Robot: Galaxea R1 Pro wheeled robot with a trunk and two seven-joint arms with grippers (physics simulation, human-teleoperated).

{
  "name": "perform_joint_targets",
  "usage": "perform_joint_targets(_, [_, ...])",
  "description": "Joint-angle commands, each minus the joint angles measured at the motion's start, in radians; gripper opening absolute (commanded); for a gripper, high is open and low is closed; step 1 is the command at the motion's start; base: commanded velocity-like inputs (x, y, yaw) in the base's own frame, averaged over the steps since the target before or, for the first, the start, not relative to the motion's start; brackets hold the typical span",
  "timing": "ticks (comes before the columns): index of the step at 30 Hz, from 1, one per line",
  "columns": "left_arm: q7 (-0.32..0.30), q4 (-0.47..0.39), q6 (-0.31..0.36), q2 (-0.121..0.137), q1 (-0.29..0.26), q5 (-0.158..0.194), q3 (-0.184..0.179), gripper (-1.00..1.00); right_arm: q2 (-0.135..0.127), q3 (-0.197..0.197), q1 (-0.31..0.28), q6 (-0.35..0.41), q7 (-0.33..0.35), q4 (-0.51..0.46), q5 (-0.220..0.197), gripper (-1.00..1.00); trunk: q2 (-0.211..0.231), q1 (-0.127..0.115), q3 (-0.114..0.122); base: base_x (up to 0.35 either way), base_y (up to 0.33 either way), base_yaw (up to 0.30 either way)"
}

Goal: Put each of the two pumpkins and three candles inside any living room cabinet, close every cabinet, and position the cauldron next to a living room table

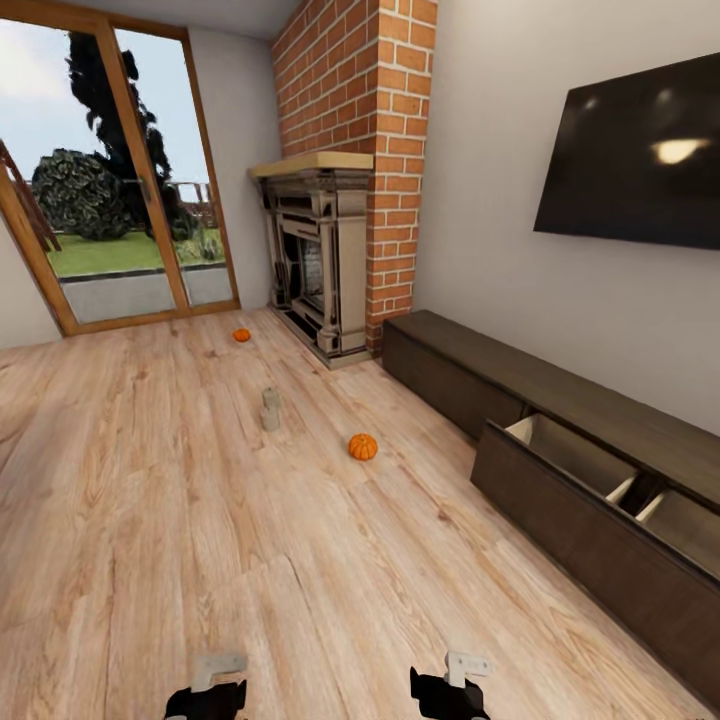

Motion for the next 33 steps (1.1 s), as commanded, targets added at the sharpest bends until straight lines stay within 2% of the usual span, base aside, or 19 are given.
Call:
perform_joint_targets(1, [0.009,-0.003,0.003,-0.008,-0.001,0.006,-0.015,1.00,0.000,0.009,-0.001,-0.003,-0.003,0.001,-0.008,1.00,-0.008,0.004,-0.004,0.000,0.000,0.000])
perform_joint_targets(4, [0.009,-0.004,0.005,-0.036,-0.001,0.008,-0.048,1.00,-0.003,0.009,-0.001,-0.006,0.003,-0.002,-0.007,1.00,-0.029,0.015,-0.014,0.000,0.000,0.000])
perform_joint_targets(7, [0.009,-0.004,0.005,-0.043,-0.001,0.009,-0.063,1.00,-0.004,0.008,-0.002,-0.005,0.023,-0.024,-0.008,1.00,-0.050,0.027,-0.023,0.000,0.000,0.000])
perform_joint_targets(9, [0.009,-0.004,0.006,-0.045,-0.001,0.010,-0.068,1.00,-0.004,0.004,-0.002,0.016,0.056,-0.096,-0.010,1.00,-0.064,0.034,-0.029,0.000,0.000,0.000])
perform_joint_targets(11, [0.009,-0.004,0.006,-0.046,-0.001,0.011,-0.070,1.00,-0.004,0.002,-0.001,0.096,0.071,-0.207,-0.022,1.00,-0.078,0.042,-0.035,0.000,0.000,0.000])
perform_joint_targets(14, [0.009,-0.004,0.006,-0.046,-0.001,0.014,-0.072,1.00,-0.004,0.001,0.004,0.293,0.078,-0.418,-0.051,1.00,-0.099,0.054,-0.045,0.000,0.000,0.000])
perform_joint_targets(17, [0.009,-0.004,0.006,-0.045,-0.001,0.017,-0.067,1.00,-0.004,0.000,0.018,0.420,0.082,-0.573,-0.062,1.00,-0.120,0.065,-0.054,0.000,0.000,0.000])
perform_joint_targets(18, [0.009,-0.004,0.006,-0.045,-0.001,0.017,-0.067,1.00,-0.004,0.000,0.023,0.434,0.083,-0.596,-0.063,1.00,-0.127,0.069,-0.057,0.000,0.000,0.000])
perform_joint_targets(22, [0.009,-0.004,0.006,-0.044,-0.001,0.018,-0.063,1.00,-0.005,0.000,0.088,0.471,0.090,-0.724,-0.066,1.00,-0.155,0.084,-0.070,0.000,0.000,0.000])
perform_joint_targets(25, [0.009,-0.004,0.006,-0.043,-0.001,0.019,-0.062,1.00,-0.010,0.000,0.166,0.485,0.097,-0.860,-0.067,1.00,-0.176,0.096,-0.079,0.000,0.000,0.000])
perform_joint_targets(27, [0.009,-0.004,0.006,-0.040,-0.001,0.020,-0.061,1.00,-0.016,0.000,0.265,0.502,0.118,-1.018,-0.065,1.00,-0.190,0.103,-0.086,0.000,0.000,0.000])
perform_joint_targets(28, [0.009,-0.004,0.006,-0.040,-0.001,0.020,-0.060,1.00,-0.017,0.001,0.296,0.505,0.127,-1.055,-0.064,1.00,-0.197,0.107,-0.089,0.000,0.000,0.000])
perform_joint_targets(30, [0.009,-0.004,0.006,-0.039,-0.001,0.020,-0.061,1.00,-0.018,0.002,0.331,0.504,0.138,-1.080,-0.063,1.00,-0.211,0.115,-0.095,0.000,0.000,0.000])
perform_joint_targets(33, [0.009,-0.004,0.006,-0.037,-0.001,0.020,-0.060,1.00,-0.018,0.003,0.348,0.499,0.144,-1.056,-0.064,1.00,-0.232,0.126,-0.104,0.000,0.000,0.000])
